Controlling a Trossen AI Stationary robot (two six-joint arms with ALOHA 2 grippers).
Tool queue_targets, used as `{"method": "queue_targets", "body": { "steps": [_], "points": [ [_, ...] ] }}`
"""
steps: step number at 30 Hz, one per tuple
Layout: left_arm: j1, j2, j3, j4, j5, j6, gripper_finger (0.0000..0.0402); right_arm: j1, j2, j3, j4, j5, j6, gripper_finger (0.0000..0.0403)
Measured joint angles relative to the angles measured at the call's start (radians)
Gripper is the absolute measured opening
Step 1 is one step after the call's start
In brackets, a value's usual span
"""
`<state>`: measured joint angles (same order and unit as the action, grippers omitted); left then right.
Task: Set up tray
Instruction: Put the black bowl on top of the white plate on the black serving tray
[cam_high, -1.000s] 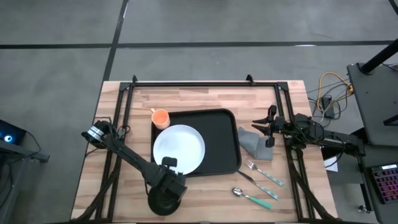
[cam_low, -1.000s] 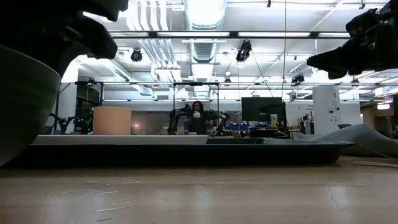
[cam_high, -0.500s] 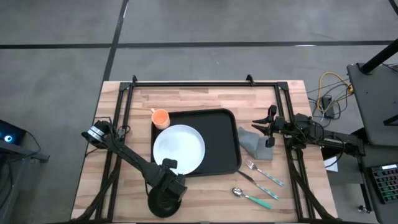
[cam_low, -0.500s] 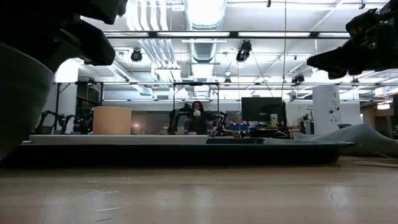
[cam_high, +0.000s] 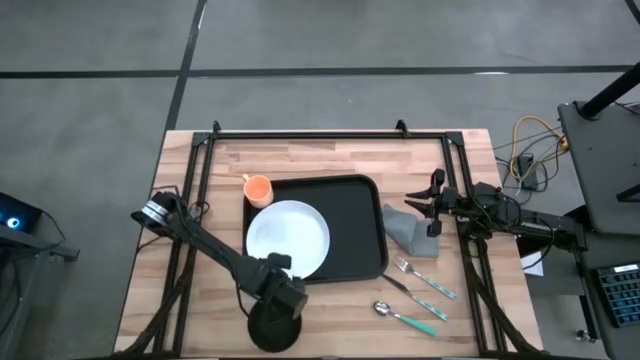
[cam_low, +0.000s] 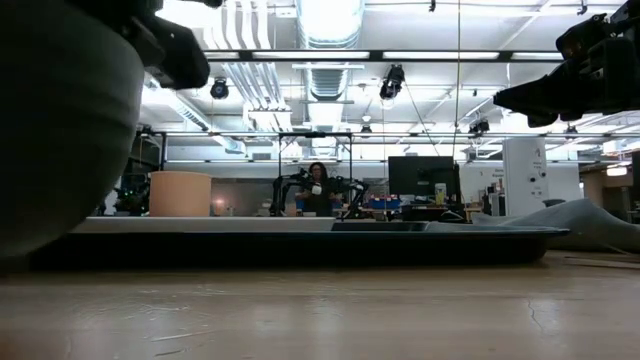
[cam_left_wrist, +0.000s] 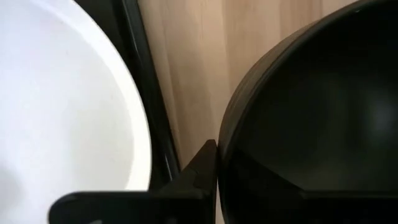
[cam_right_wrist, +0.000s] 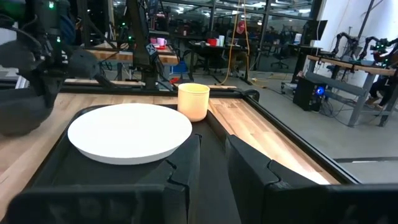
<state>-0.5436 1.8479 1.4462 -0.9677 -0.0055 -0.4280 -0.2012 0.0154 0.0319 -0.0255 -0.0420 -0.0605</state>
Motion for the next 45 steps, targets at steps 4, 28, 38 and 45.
{"method": "queue_targets", "body": {
  "steps": [4,28,38,45],
  "points": [
    [0.017,-0.017,0.003,-0.002,0.000,0.010,0.0000,0.000,0.000,0.000,0.000,0.000,0.000,0.0068],
    [0.235,-0.152,-0.052,-0.024,-0.030,0.196,0.0000,0.000,0.000,0.000,0.000,0.001,-0.002,0.0068],
    [0.324,-0.160,-0.055,-0.054,-0.025,0.279,0.0000,0.000,0.000,0.000,0.000,0.001,-0.002,0.0068],
    [0.388,-0.160,-0.067,-0.060,-0.022,0.337,0.0000,0.000,0.000,0.000,0.000,0.000,-0.002,0.0068]
  ]
}}
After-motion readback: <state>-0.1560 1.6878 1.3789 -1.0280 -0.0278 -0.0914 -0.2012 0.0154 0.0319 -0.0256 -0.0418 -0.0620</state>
